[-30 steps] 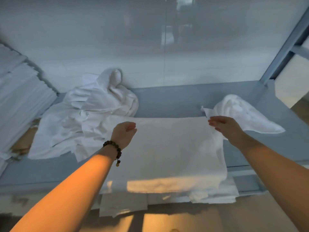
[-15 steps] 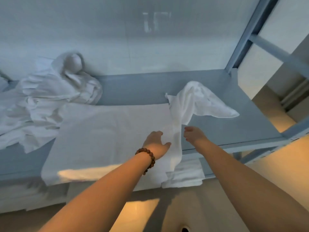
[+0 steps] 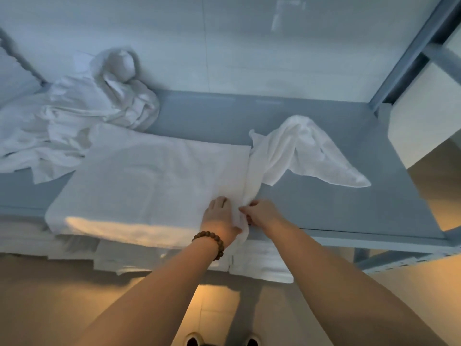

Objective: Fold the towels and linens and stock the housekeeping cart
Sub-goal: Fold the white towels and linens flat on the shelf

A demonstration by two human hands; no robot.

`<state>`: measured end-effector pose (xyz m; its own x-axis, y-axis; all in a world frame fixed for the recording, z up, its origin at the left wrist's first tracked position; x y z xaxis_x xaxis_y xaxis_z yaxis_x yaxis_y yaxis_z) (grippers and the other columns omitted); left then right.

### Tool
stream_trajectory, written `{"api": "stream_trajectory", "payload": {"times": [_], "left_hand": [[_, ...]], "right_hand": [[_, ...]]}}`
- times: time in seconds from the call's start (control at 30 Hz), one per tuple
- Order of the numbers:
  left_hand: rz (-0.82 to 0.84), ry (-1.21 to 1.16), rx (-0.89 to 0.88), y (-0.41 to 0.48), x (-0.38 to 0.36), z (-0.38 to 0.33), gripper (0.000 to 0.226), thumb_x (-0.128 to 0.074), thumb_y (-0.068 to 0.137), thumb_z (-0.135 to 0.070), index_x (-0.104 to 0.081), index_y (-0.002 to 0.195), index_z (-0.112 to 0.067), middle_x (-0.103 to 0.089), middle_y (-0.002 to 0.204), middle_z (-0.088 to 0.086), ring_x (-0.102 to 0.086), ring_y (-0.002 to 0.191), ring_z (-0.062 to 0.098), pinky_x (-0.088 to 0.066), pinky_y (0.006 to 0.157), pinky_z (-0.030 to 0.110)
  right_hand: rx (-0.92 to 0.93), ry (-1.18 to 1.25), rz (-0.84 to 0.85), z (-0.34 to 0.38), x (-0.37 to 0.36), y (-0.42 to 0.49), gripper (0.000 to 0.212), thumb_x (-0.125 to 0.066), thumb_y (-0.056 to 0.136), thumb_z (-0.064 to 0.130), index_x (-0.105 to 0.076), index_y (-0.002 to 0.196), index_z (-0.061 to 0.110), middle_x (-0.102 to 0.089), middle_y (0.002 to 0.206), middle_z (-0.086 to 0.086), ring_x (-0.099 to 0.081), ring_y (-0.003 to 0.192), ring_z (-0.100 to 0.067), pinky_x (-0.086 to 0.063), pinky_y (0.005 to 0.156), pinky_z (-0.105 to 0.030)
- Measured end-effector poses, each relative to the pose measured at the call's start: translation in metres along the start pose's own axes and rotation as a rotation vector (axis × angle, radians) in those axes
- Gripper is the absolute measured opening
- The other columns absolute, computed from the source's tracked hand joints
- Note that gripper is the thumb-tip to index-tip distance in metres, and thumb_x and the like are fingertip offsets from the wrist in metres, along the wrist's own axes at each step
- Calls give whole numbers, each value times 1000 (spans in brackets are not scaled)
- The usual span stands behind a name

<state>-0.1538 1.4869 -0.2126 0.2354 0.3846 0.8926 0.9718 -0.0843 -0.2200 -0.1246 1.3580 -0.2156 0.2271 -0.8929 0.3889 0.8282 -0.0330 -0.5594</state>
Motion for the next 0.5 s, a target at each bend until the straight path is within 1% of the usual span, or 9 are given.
{"api": "stream_trajectory", "payload": {"times": [0.03,0.13,0.2,0.23,0.3,0.37,0.4,0.43,0.5], "left_hand": [[-12,-7,-4,2,-1,2,68,-66,83,-35,-39,139,-7,-34,146,6,-31,133,23,-27,111,30],[-43,-79,-18,4,0,13,46,-59,89,-20,-50,132,-5,-40,144,6,-33,133,21,-27,111,27],[-121,-102,-28,1,5,21,36,-54,91,-12,-55,125,-3,-48,136,7,-39,127,21,-32,104,24],[-171,-110,-20,-1,8,26,32,-54,90,-11,-57,121,-3,-52,130,8,-43,122,22,-35,97,24],[-248,-153,35,-5,18,34,22,-54,91,-13,-58,110,-4,-57,112,9,-50,108,25,-37,82,23],[-293,-231,119,-7,30,44,8,-54,91,-17,-53,93,-9,-56,86,3,-55,84,25,-36,64,24],[-314,-277,166,-7,37,50,11,-54,91,-18,-49,84,-12,-54,75,1,-54,72,23,-34,55,25],[-338,-316,204,-6,43,56,16,-54,90,-18,-45,78,-14,-51,67,0,-52,62,21,-31,49,26],[-380,-362,246,-6,54,66,20,-55,90,-18,-43,73,-16,-49,61,0,-48,53,15,-29,45,25]], "right_hand": [[28,-34,-14,0,-2,2,22,-71,80,20,-70,88,0,-71,91,-21,-68,89,-34,-52,88,-49],[105,-62,-76,1,-3,4,21,-70,81,16,-70,89,-3,-71,91,-21,-67,89,-32,-52,86,-50],[122,-42,-105,1,-1,1,21,-69,82,14,-71,92,-4,-71,93,-21,-67,90,-32,-51,87,-50],[122,-25,-117,0,2,0,21,-68,82,13,-71,94,-4,-71,95,-20,-67,91,-31,-50,89,-49],[125,-19,-154,0,9,-4,20,-68,83,12,-71,97,-1,-71,99,-17,-66,93,-29,-50,90,-45],[125,-31,-216,-1,20,-6,19,-67,83,11,-72,95,-3,-71,96,-18,-66,91,-29,-50,85,-40],[118,-41,-258,-3,28,-6,18,-66,83,10,-71,92,-5,-71,92,-20,-65,89,-30,-48,80,-38],[112,-55,-307,-6,37,-5,18,-66,83,9,-71,88,-8,-69,86,-22,-65,84,-30,-47,74,-36],[87,-58,-420,-12,57,-1,17,-62,82,5,-67,82,-11,-64,77,-22,-62,78,-30,-47,71,-37]]}}
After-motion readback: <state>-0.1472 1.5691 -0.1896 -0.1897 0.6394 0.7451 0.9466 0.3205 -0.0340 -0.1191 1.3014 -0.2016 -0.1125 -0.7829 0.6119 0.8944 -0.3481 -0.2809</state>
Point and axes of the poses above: each hand's wrist, its own y-axis towards the middle knuckle, its own x-axis out of the back of the hand, z = x × y, the point moved 2 cm from there along y, towards the middle knuckle
